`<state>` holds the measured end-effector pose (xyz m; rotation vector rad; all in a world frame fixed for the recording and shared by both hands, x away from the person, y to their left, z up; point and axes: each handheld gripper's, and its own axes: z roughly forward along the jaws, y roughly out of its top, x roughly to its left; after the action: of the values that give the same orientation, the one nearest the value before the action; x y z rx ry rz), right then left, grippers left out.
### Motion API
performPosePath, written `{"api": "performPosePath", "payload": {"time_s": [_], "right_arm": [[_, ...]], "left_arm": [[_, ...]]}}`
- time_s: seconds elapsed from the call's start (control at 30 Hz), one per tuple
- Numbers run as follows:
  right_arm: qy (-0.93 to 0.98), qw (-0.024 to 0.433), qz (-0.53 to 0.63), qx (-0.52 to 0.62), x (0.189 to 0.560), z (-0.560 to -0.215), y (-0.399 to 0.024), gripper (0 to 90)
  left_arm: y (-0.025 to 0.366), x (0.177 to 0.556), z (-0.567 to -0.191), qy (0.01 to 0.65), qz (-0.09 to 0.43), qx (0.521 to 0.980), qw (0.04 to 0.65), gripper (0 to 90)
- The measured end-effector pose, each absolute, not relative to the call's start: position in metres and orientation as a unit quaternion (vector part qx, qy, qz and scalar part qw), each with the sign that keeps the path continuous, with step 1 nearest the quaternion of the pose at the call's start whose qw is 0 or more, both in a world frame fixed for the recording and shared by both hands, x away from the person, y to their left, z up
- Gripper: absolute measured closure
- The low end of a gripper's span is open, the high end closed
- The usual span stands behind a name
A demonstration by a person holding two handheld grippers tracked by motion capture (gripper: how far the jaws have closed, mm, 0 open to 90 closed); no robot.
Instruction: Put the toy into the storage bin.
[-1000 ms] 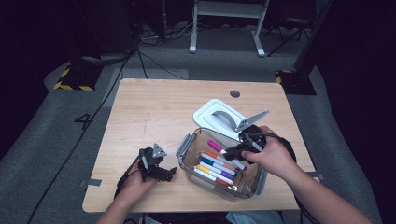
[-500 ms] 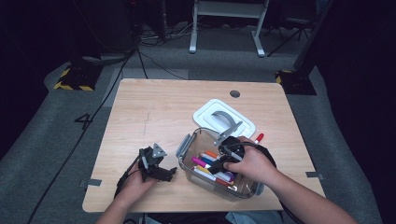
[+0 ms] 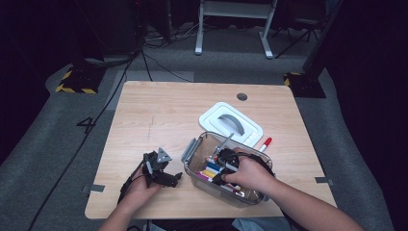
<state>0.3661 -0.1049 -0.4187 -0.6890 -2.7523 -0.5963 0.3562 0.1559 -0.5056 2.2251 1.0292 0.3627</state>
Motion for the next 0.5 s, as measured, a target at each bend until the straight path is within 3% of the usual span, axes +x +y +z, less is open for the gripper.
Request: {"api": "performPosePath", "payload": {"time_s": [0.17,0.3,0.5], "right_arm": [[-0.945,0.121,-0.191,-0.237,0.367,-0.423,-0.103,76.7],[-0.943,0.114,-0.198,-0.242,0.367,-0.424,-0.103,69.5],[-0.935,0.07,-0.247,-0.243,0.371,-0.405,-0.109,62.8]], "left_arm": [[0.156,0.356,-0.506,0.392,0.138,0.849,0.325,0.0],[0.156,0.356,-0.506,0.393,0.138,0.849,0.326,0.0],[0.156,0.356,-0.505,0.393,0.14,0.849,0.325,0.0]]}}
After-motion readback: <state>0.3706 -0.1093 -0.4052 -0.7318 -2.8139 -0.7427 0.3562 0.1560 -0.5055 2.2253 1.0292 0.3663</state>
